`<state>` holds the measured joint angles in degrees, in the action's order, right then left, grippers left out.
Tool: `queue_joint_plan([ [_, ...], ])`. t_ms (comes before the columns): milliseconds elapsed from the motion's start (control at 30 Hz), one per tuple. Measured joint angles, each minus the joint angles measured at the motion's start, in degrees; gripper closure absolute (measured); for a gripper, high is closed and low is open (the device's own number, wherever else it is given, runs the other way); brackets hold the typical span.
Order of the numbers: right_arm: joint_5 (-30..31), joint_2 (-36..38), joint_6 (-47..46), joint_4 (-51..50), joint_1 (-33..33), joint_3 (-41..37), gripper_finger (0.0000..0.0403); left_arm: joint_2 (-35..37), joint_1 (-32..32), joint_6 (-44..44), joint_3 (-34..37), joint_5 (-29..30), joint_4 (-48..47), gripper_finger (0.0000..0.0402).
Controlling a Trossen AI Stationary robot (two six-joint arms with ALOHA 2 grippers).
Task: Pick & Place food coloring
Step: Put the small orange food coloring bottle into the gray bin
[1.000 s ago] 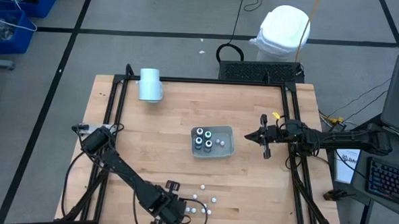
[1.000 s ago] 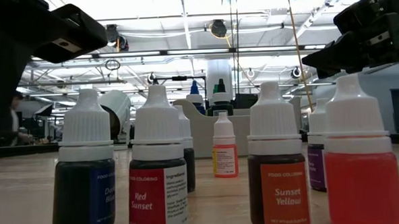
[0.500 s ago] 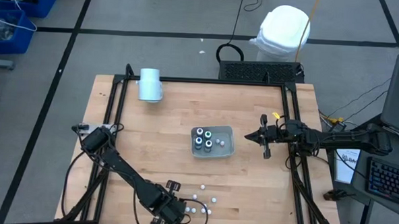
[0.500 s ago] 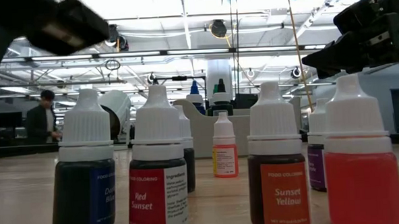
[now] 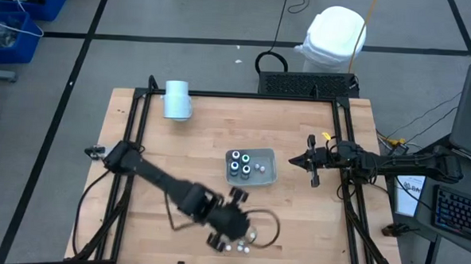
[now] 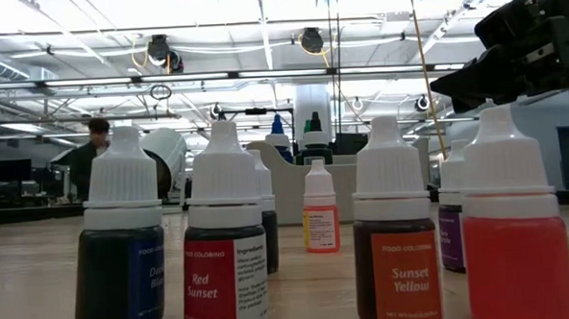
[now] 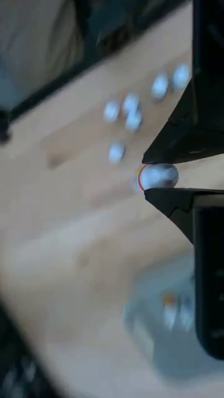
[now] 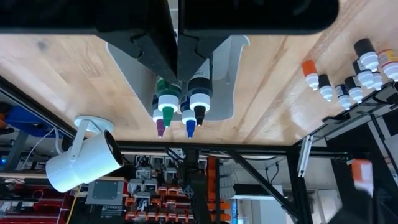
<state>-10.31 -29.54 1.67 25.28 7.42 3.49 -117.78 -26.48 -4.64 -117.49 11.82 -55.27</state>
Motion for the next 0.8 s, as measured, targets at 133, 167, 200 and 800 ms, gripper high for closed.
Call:
queue_joint_plan([
  [133,-0.02,0.01,-0.06,-0.24,0.0,0.0,0.0403,-0.04,6.33,-5.28,-2.13,2.83,3.16,0.035],
  [167,-0.02,0.01,-0.06,-0.31,0.0,0.0,0.0403,-0.04,8.08,-6.15,-2.17,2.83,3.93,0.035],
  [200,-0.02,0.01,-0.06,-0.31,-0.01,0.0,0.0403,-0.04,9.71,-6.86,-2.17,2.73,4.33,0.0346],
  [800,0.04,0.01,1.01,-1.5,0.0,0.0,0.0403,-11.58,21.71,-6.68,-1.17,-4.36,5.8,0.0337],
])
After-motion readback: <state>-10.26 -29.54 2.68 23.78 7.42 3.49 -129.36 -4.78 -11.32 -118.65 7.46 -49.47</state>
